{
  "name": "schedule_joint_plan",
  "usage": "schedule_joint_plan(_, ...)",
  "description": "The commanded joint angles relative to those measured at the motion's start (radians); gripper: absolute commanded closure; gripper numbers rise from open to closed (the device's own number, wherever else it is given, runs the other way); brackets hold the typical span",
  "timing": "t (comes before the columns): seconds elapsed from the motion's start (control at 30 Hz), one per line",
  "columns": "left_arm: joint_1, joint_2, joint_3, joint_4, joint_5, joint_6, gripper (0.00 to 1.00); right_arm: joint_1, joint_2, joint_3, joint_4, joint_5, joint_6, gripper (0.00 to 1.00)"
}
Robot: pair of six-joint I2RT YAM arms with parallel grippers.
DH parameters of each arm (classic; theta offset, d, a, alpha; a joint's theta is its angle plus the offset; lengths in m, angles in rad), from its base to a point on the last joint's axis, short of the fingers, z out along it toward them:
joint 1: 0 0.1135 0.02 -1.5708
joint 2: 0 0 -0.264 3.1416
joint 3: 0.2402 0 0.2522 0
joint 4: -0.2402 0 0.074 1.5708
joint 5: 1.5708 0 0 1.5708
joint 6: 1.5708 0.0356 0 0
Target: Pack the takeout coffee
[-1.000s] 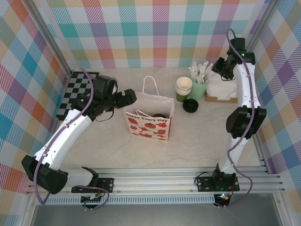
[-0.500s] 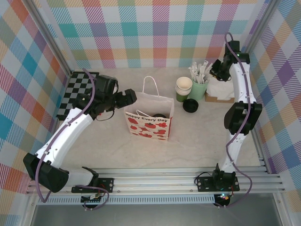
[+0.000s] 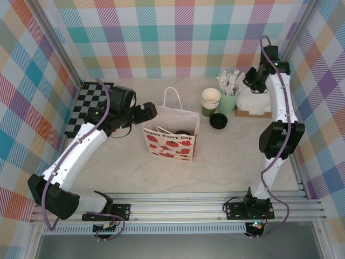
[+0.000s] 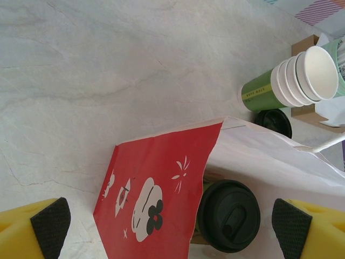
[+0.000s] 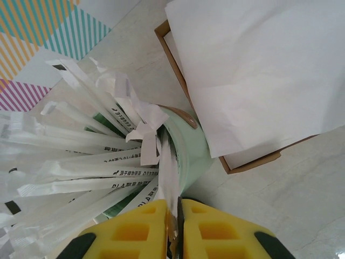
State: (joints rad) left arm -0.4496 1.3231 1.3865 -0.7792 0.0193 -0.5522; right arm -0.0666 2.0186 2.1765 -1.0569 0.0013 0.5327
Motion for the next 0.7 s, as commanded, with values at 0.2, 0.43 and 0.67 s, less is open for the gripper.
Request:
schedule_joint_plan(0.2, 0.012, 0.006, 0.010, 0.005, 0.020, 0.017, 0.02, -0.001, -0.070, -0.065, 0.029, 0.019, -0.019, 0.83)
schedule_joint_plan(0.43, 0.011, 0.005, 0.007, 0.005, 0.023, 0.019, 0.01, -0.001, -0.101, -0.097, 0.049, 0.002, -0.019, 0.72)
schedule_joint_plan(0.67, 0.011, 0.006, 0.002, 0.006, 0.028, 0.020, 0.01, -0.001, -0.131, -0.132, 0.068, -0.016, -0.017, 0.71)
